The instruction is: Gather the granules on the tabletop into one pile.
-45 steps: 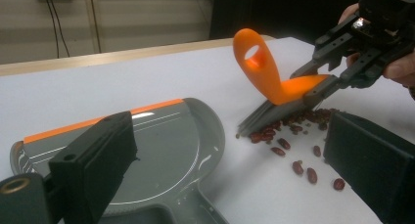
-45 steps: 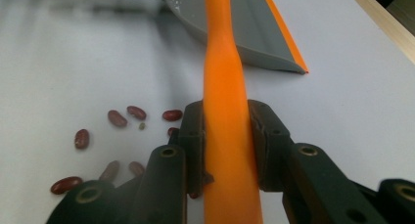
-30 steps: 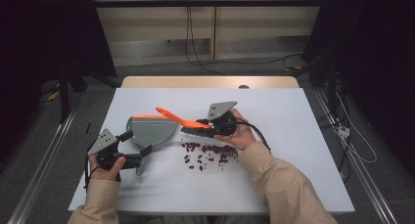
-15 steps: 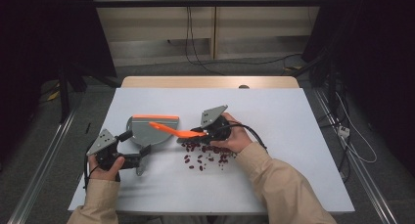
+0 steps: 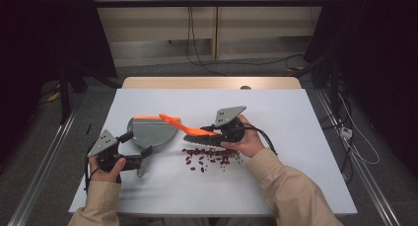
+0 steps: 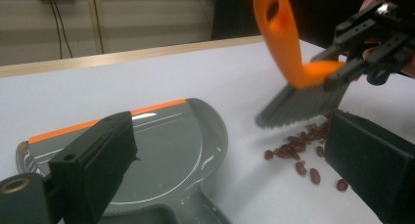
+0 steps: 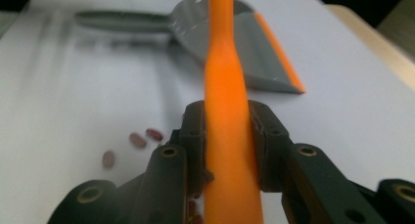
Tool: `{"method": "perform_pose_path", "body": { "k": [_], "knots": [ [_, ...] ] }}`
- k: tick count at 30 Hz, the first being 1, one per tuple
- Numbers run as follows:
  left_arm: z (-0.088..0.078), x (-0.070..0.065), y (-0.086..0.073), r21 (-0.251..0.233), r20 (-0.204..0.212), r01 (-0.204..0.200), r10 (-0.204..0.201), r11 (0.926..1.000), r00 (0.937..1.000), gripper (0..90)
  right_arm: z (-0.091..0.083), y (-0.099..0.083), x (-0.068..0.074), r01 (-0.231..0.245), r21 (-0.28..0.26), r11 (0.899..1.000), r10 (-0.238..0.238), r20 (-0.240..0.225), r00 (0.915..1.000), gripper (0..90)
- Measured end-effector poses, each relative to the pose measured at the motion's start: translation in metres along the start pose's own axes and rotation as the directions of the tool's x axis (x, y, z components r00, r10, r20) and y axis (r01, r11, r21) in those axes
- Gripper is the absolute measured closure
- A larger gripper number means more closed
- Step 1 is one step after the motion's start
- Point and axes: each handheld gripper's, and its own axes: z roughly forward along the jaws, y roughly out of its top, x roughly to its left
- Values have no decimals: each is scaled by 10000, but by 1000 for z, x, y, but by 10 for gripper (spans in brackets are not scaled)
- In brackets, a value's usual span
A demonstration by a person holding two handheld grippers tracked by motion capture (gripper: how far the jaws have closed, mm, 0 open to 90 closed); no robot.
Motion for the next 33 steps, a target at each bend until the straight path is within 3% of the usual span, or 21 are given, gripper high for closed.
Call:
{"method": "perform_pose_path", "body": {
  "k": [3, 7, 9, 10, 11, 12, 13, 14, 18, 19, 20, 22, 23, 25, 30, 31, 33],
  "knots": [
    [0, 0, 0, -2, -3, -19, 19, 10000, 10000, 51, -2, 2, 0, -365, -113, 9993, 367, 182, 9992, 713],
    [0, 0, 0, 20, 8, -24, 24, 10000, 10000, 51, -3, 4, 7, -1935, -509, 9798, 1973, 862, 9765, 713],
    [0, 0, 0, 25, 17, -18, 18, 10000, 10000, 51, -3, 4, 9, -2119, -608, 9754, 2170, 943, 9716, 713],
    [0, 0, 0, 23, 40, 8, -8, 10000, 10000, 51, -4, 5, 13, -2765, -890, 9569, 2858, 1184, 9510, 713],
    [0, 0, 0, 23, 40, 8, -8, 10000, 10000, 51, -4, 5, 13, -2765, -890, 9569, 2858, 1184, 9510, 713],
    [0, 0, 0, 29, 37, 2, -2, 10000, 10000, 50, -5, 5, 16, -3132, -1078, 9435, 3256, 1284, 9367, 713],
    [0, 0, 0, 29, 37, 2, -2, 10000, 10000, 51, -5, 5, 16, -3132, -1078, 9435, 3256, 1284, 9367, 713],
    [0, 0, 0, 12, 44, -24, 24, 10000, 10000, 51, -6, 6, 18, -3453, -1248, 9301, 3608, 1355, 9228, 714],
    [-1, -1, 0, -7, 24, -13, 13, 10000, 10000, 51, -7, 7, 21, -3992, -1395, 9062, 4175, 1450, 8971, 713],
    [-1, -1, 0, -7, 24, -13, 13, 10000, 10000, 51, -7, 7, 21, -3992, -1395, 9062, 4175, 1450, 8971, 713],
    [0, -1, 0, -5, 38, -4, 4, 10000, 10000, 51, -7, 7, 24, -4260, -1508, 8921, 4464, 1473, 8826, 713],
    [0, 0, 0, 6, 46, -32, 32, 10000, 10000, 51, -7, 7, 26, -4519, -1557, 8784, 4736, 1568, 8666, 713],
    [0, 0, 0, 6, 46, -32, 32, 10000, 10000, 51, -7, 7, 26, -4519, -1557, 8784, 4736, 1568, 8666, 713],
    [0, -1, 0, -3, 38, -27, 27, 10000, 10000, 51, -5, 5, 30, -4934, -1755, 8519, 5185, 1504, 8418, 713],
    [0, -1, 0, 10, 45, -53, 53, 10000, 10000, 51, -2, 5, 36, -5108, -1888, 8387, 5387, 1494, 8292, 713],
    [0, -1, 0, 10, 45, -53, 53, 10000, 10000, 51, -2, 5, 37, -5267, -1937, 8277, 5553, 1468, 8186, 713],
    [0, -1, 0, 16, 49, -52, 52, 10000, 10000, 51, 0, 5, 40, -5414, -1988, 8169, 5693, 1271, 8123, 713]
  ]
}}
